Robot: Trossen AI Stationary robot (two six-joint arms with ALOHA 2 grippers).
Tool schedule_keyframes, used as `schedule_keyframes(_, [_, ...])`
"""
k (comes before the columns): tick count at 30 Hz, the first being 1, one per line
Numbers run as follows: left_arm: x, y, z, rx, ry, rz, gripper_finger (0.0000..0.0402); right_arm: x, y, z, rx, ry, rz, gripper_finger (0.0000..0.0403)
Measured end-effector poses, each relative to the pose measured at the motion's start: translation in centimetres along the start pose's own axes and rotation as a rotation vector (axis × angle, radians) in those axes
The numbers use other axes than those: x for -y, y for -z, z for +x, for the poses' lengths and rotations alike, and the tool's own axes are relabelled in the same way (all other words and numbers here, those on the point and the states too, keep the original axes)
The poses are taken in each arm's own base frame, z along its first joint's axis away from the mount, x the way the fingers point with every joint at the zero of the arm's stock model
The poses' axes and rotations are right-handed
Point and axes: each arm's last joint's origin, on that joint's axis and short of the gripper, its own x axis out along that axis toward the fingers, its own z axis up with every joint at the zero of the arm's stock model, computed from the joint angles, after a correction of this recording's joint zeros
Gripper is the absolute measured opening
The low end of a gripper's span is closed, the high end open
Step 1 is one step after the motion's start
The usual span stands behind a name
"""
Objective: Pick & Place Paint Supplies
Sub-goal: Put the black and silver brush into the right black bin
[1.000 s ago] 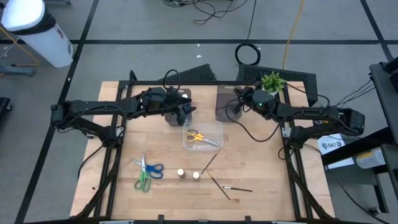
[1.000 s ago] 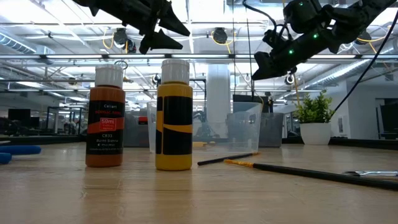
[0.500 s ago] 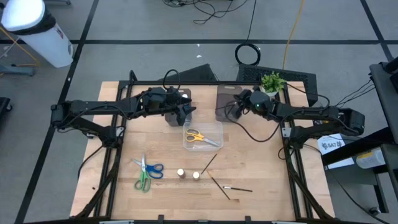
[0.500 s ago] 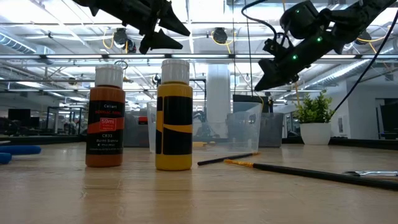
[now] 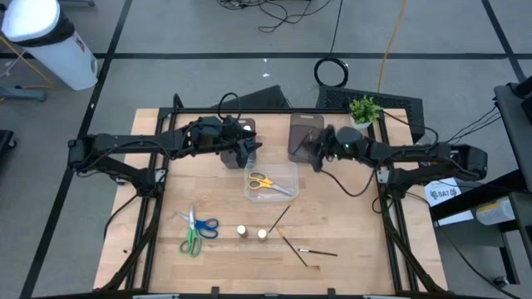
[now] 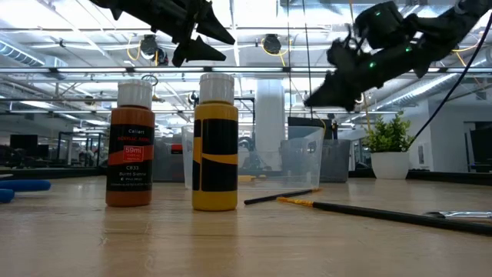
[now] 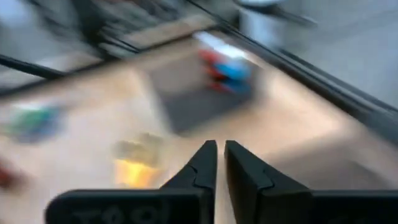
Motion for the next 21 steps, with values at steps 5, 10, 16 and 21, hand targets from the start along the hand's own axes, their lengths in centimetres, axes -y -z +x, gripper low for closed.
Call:
schedule_keyframes(5, [0.0,0.0,0.0,0.0,0.0,0.0,0.0244,-3.9,0.7,-1.0,0.204,-0.308,-0.027,0.0067])
schedule_keyframes(10, [0.0,-0.1,0.0,0.01,0.004,-0.006,0.0244,-8.2,2.5,-2.2,0.194,-0.444,-0.057,0.0128])
schedule_keyframes(16, [0.1,-0.4,0.0,0.042,0.013,-0.005,0.0244,-11.9,5.5,-3.3,0.065,-0.365,-0.087,0.0169])
schedule_keyframes(21, [0.3,-0.8,-0.1,0.083,0.027,-0.034,0.0244,-15.1,7.7,-4.2,-0.041,-0.449,-0.045,0.0165])
